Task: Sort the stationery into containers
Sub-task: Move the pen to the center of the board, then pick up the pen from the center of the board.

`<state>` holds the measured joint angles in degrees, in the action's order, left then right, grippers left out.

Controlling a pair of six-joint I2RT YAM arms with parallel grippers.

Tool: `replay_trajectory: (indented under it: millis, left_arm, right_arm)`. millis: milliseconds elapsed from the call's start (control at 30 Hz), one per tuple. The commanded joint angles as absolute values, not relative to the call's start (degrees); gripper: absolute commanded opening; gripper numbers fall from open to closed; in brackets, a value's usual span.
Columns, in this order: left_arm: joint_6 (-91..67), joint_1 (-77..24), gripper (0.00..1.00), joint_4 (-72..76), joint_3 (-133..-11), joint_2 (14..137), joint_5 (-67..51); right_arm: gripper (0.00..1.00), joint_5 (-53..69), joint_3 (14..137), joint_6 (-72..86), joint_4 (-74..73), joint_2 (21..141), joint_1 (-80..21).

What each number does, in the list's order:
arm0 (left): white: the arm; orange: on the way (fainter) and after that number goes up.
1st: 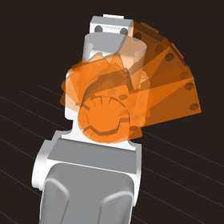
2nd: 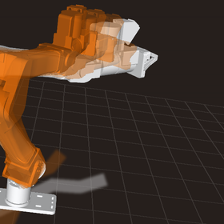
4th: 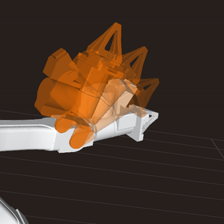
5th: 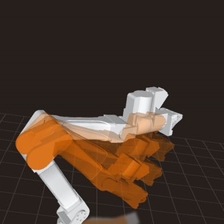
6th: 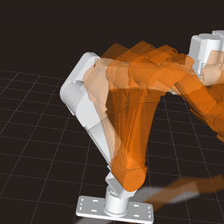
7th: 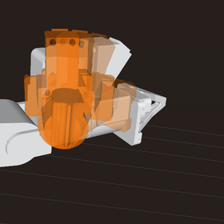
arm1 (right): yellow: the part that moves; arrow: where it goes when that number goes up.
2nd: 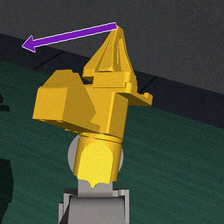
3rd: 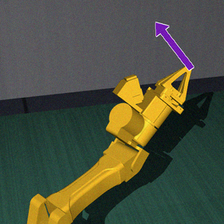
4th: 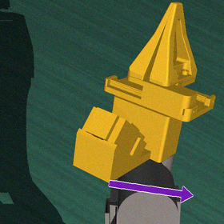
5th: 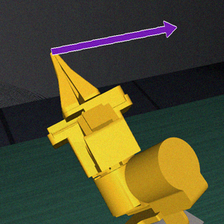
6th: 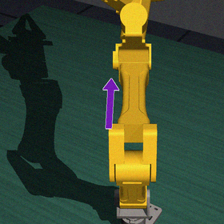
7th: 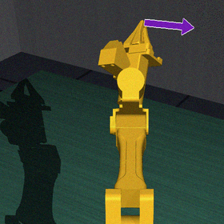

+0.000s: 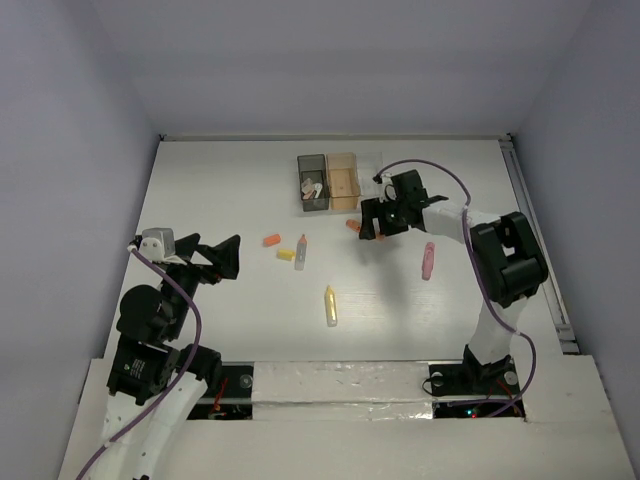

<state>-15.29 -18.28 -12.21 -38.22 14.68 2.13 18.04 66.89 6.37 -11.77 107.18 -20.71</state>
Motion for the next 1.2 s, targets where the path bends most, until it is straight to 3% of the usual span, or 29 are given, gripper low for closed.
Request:
replay_trajectory:
  millis: [0, 600, 900, 1167]
  left_arm:
    - [-15.3, -18.5, 0.99, -9.1, -38.4, 15.2, 1.6]
    - [-15.3, -18.5, 0.99, -9.2, -38.4, 14.9, 1.8]
    - [-15.5, -18.5, 0.99, -9.3, -38.4, 14.7, 1.8]
    - [-15.4, -18.5, 0.99, -9.1, -38.4, 14.8, 1.6]
  right_arm:
    - [0.84, 20.0, 69.1, 5.3, -9.3, 108.0, -21.0]
    - [0.79, 13.1, 59.2, 17.4, -7.0, 102.7, -33.6]
    - [0.79, -6.1, 65.4, 20.7, -10.7, 104.8, -33.6]
    - [0.77, -12.6, 73.2, 22.4, -11.2, 112.4, -33.6]
